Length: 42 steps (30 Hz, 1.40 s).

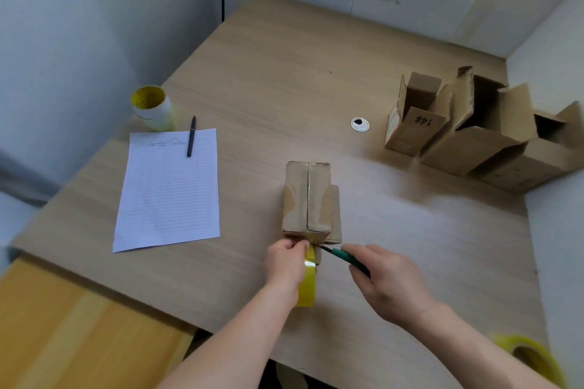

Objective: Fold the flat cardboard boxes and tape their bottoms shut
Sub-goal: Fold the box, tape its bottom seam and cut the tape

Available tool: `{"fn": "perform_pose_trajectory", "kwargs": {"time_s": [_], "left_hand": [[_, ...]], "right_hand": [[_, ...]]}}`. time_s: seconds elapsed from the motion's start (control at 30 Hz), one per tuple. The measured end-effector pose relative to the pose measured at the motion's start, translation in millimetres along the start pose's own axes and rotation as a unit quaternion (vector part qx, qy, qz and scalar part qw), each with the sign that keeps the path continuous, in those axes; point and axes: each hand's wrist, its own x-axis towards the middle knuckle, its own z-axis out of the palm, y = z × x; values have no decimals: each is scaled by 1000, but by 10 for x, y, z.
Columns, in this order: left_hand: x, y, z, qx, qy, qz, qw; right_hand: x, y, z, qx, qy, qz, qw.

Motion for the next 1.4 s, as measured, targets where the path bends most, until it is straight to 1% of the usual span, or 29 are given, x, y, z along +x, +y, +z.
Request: {"fn": "perform_pose_trajectory", "kwargs": {"time_s": [0.1,0.27,0.33,0.4,0.47,0.53,0.6,0.67,0.7,0.73,0.8,0.87,0.9,0.93,0.97,1.0,1.03,1.07,1.1,1.17,1.23,1.33,1.4], "left_hand": [[31,-24,16,4,3,15,1000],[-13,11,24,5,9,11,1000],[-37,30,17,7,21,5,1000],[-14,2,1,15,29,6,999],[-10,13,-14,15,27,2,1000],[7,26,-23,-3,19,-21,1000],[-5,41,-40,-13,14,-35,999],[-20,35,-73,-6,2,-25,1000],[-42,35,-89,0,-9,-18,1000],[-83,47,-106,3,-23,-12,1000],[-156,67,-138,17,-50,7,999],[-230,83,-154,30,-80,19,996],[-253,83,-146,31,-95,21,995],[-286,98,-132,31,-107,24,993],[-316,117,-117,31,-116,31,992],[-348,147,-100,32,-125,39,991],[-377,177,-85,30,-134,47,989],[-410,216,-74,25,-145,52,988],[-449,260,-65,19,-157,53,986],[-512,329,-48,13,-179,51,982],[-553,381,-42,22,-190,66,979],[-606,450,-51,81,-174,123,974],[-619,460,-55,133,-159,174,963]], "right_hand": [[110,-35,11,-33,-23,-8,999],[199,-89,46,-94,-61,11,994],[225,-98,60,-97,-52,5,994],[199,-47,76,-74,-38,-6,997],[90,98,95,-54,-22,3,998],[-100,321,122,-36,-19,65,997],[-321,581,178,-24,-33,168,985],[-485,767,275,-10,-72,285,956],[-531,814,325,-4,-91,330,940],[-550,839,378,-1,-105,358,928],[-515,804,441,-14,-119,380,917],[-408,679,444,-48,-100,375,920],[-336,576,411,-34,-64,361,930],[-258,454,370,21,-20,343,939],[-172,297,296,116,14,329,937],[-84,121,207,231,26,325,917],[-11,-52,130,333,16,320,887],[45,-190,86,416,-4,316,853],[81,-302,61,473,-27,310,824],[117,-448,48,532,-54,297,791],[135,-522,39,562,-46,296,771],[163,-595,19,592,-23,308,744],[180,-639,-1,594,-9,314,740]]}}
